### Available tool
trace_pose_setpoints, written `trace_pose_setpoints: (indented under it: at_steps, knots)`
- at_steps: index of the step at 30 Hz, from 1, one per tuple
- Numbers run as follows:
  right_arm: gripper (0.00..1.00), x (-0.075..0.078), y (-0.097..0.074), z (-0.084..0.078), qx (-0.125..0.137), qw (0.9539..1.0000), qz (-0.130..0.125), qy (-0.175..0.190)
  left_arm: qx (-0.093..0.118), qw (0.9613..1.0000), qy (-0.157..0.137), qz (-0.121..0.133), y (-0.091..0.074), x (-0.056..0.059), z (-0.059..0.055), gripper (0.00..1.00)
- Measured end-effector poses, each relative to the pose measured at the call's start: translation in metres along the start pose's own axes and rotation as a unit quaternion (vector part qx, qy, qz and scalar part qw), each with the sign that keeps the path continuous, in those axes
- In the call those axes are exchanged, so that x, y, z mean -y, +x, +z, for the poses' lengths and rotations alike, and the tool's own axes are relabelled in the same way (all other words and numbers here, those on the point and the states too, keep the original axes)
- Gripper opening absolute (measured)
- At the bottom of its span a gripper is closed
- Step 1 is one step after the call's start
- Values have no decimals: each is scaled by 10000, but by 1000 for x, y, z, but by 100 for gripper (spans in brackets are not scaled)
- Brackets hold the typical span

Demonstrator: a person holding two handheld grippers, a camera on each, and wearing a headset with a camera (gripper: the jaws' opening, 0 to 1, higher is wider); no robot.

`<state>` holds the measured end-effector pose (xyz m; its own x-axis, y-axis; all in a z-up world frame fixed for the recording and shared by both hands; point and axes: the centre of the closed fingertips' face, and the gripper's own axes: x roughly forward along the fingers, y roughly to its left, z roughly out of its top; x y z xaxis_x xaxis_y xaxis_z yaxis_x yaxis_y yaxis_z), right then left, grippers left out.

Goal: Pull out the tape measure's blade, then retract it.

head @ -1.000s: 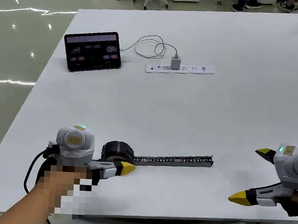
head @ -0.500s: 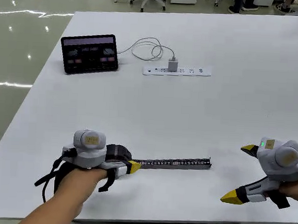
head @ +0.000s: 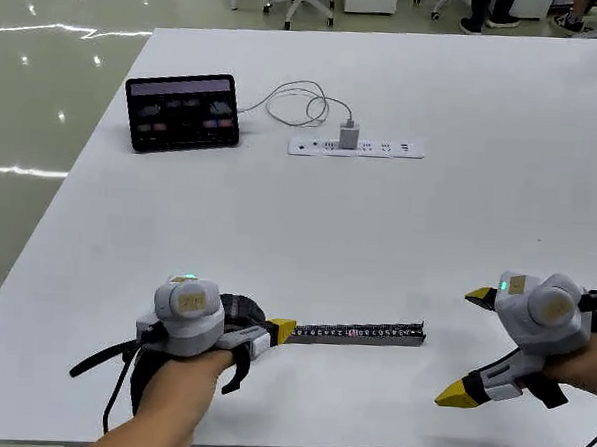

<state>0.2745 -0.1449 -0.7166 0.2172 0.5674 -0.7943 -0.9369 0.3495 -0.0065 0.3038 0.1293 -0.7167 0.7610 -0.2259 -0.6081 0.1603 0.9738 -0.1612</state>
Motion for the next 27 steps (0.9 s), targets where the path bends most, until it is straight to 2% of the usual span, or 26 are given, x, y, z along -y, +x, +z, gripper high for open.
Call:
trace_pose_setpoints:
  at_steps: [3, 6, 11, 14, 18, 20, 22, 27]
  knots:
    - [97, 1, 5, -2, -127, 9998, 109, -130, 132, 9998, -44, 138, 1, -8, 3, 100]
    - [96, 1, 12, -4, -292, 9990, 274, -219, 163, 9995, -19, 277, 3, -17, 3, 100]
    - [90, 0, 22, -7, -449, 9973, 427, -382, 151, 9995, 44, 276, 9, -18, 1, 100]
    - [88, 2, 28, -5, -455, 9969, 504, -387, 178, 9995, 23, 246, 12, -18, 2, 100]
    - [78, 4, 35, -5, -632, 9933, 591, -770, 245, 9994, 79, 225, 14, -18, 3, 100]
    - [70, 7, 39, -3, -604, 9905, 633, -1065, 274, 9994, 131, 166, 15, -15, 3, 100]
    - [63, 10, 41, -6, -752, 9884, 706, -1114, 298, 9993, 199, 129, 16, -12, 3, 100]
    - [52, 17, 42, -2, -886, 9834, 825, -1353, 270, 9994, 205, 85, 16, -10, 2, 100]
